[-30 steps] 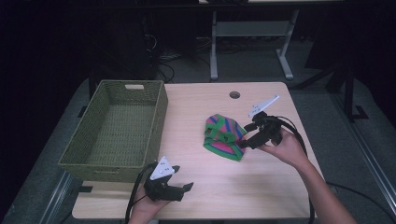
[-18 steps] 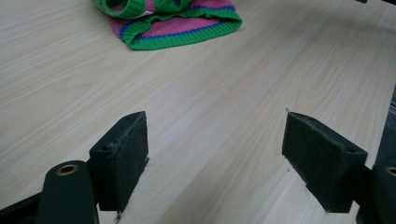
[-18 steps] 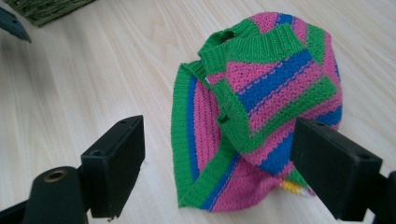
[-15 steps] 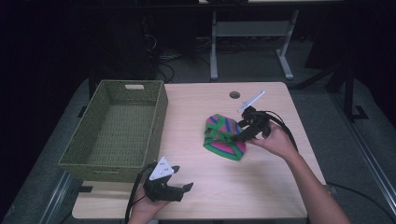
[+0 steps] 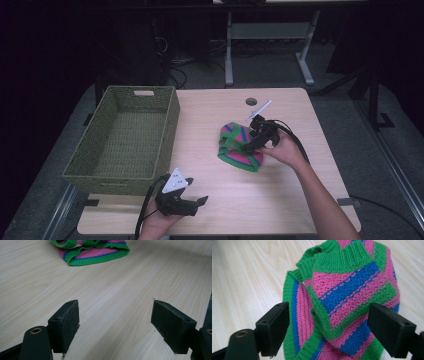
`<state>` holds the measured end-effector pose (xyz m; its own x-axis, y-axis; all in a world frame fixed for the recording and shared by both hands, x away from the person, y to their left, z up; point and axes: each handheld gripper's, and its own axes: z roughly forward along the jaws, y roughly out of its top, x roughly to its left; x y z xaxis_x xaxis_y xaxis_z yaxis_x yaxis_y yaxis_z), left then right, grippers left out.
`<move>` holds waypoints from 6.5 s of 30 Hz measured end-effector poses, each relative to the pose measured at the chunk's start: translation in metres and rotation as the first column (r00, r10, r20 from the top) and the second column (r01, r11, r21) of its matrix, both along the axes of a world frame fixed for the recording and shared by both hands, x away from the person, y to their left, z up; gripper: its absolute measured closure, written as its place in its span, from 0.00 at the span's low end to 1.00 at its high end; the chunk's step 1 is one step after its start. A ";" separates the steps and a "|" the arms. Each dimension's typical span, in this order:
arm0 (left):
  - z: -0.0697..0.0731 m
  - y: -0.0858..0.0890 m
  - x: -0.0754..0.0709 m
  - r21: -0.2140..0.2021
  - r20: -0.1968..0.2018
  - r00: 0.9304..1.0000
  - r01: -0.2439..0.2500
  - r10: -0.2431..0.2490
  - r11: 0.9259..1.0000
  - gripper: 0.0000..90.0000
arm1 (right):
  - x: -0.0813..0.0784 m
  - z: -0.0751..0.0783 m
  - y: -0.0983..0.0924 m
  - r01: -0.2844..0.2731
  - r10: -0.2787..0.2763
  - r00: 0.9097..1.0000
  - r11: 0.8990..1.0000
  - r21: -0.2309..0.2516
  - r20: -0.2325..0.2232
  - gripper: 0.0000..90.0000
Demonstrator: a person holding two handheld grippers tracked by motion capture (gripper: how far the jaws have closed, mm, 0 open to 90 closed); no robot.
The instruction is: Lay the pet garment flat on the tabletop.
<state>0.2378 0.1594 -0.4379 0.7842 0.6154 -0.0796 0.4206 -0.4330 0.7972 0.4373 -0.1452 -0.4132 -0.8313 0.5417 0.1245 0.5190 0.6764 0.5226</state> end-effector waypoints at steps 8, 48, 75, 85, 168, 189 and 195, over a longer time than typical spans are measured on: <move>0.001 0.001 -0.001 0.003 0.003 1.000 -0.003 0.003 1.000 0.25 | 0.007 -0.014 0.005 0.008 -0.008 1.000 1.000 -0.028 -0.023 0.21; 0.000 -0.001 -0.001 0.002 0.005 1.000 -0.004 0.004 1.000 0.25 | 0.006 -0.040 0.012 0.078 -0.071 0.995 0.991 -0.112 0.070 0.42; 0.000 -0.001 -0.001 0.006 0.003 1.000 -0.008 0.008 1.000 0.25 | 0.010 -0.018 -0.020 0.160 -0.160 0.987 0.987 0.000 -0.015 0.75; -0.001 -0.001 -0.001 -0.005 -0.001 1.000 -0.016 0.016 1.000 0.25 | 0.003 0.003 -0.038 0.167 -0.165 0.986 0.982 0.089 -0.034 0.75; 0.004 0.002 -0.007 -0.033 0.059 0.998 -0.029 0.031 0.999 0.25 | -0.130 -0.042 0.012 -0.217 0.214 0.975 0.975 0.047 0.056 0.46; 0.004 0.002 -0.006 -0.030 0.059 0.998 -0.031 0.033 0.999 0.25 | -0.137 -0.022 -0.007 -0.197 0.191 0.980 0.974 0.116 0.054 0.35; 0.004 0.001 -0.006 -0.029 0.057 0.998 -0.031 0.033 0.999 0.25 | -0.142 -0.007 -0.007 -0.219 0.208 0.974 0.968 0.122 0.093 0.35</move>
